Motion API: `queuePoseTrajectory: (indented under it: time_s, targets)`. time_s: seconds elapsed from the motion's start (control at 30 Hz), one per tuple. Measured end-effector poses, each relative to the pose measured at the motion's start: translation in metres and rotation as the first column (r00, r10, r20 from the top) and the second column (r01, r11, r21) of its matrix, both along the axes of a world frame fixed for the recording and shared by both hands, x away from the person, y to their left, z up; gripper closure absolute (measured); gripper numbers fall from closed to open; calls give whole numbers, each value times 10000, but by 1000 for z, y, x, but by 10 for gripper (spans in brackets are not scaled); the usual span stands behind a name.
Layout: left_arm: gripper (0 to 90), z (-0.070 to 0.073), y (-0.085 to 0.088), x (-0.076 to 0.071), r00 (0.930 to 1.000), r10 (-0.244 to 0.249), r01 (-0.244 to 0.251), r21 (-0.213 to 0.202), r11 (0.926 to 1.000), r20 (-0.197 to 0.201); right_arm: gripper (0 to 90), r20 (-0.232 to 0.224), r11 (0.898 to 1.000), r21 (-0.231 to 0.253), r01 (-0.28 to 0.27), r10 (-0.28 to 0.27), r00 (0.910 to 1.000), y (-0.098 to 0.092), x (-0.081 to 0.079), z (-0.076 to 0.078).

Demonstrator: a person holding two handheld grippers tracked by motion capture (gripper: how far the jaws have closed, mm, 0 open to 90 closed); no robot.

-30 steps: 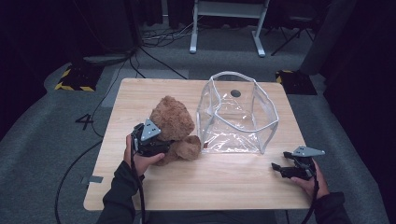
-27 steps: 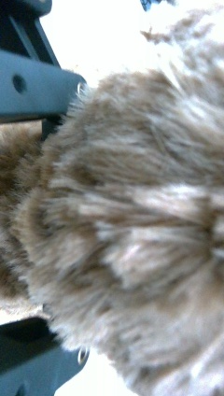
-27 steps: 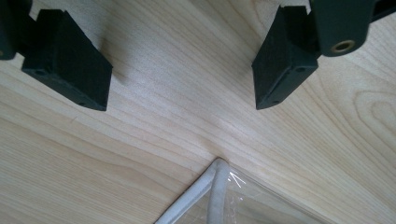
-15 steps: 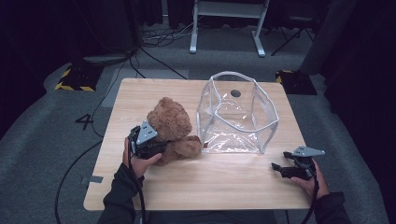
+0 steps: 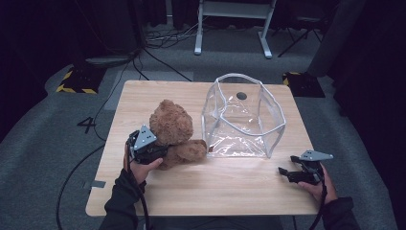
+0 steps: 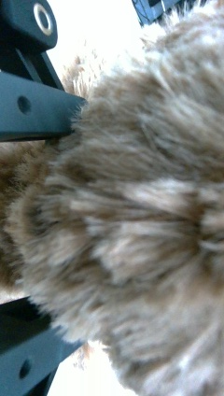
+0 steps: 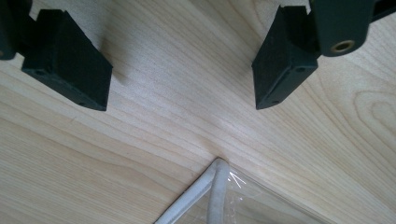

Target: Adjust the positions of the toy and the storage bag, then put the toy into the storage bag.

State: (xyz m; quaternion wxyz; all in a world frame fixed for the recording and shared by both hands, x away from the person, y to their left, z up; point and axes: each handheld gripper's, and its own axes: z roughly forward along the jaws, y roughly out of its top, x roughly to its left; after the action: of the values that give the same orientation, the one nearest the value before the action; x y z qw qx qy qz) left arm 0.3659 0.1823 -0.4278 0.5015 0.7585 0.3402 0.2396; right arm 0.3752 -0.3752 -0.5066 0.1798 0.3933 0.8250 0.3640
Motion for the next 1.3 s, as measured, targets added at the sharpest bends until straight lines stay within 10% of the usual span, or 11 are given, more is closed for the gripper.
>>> queuePoseTrajectory:
  time_s: [1.3]
  targets:
    - [523, 13, 5, -12, 9975, -127, 147, -275, 9995, 698, 196, -3, 10000, 1, 3, -3, 10000, 0, 0, 0]
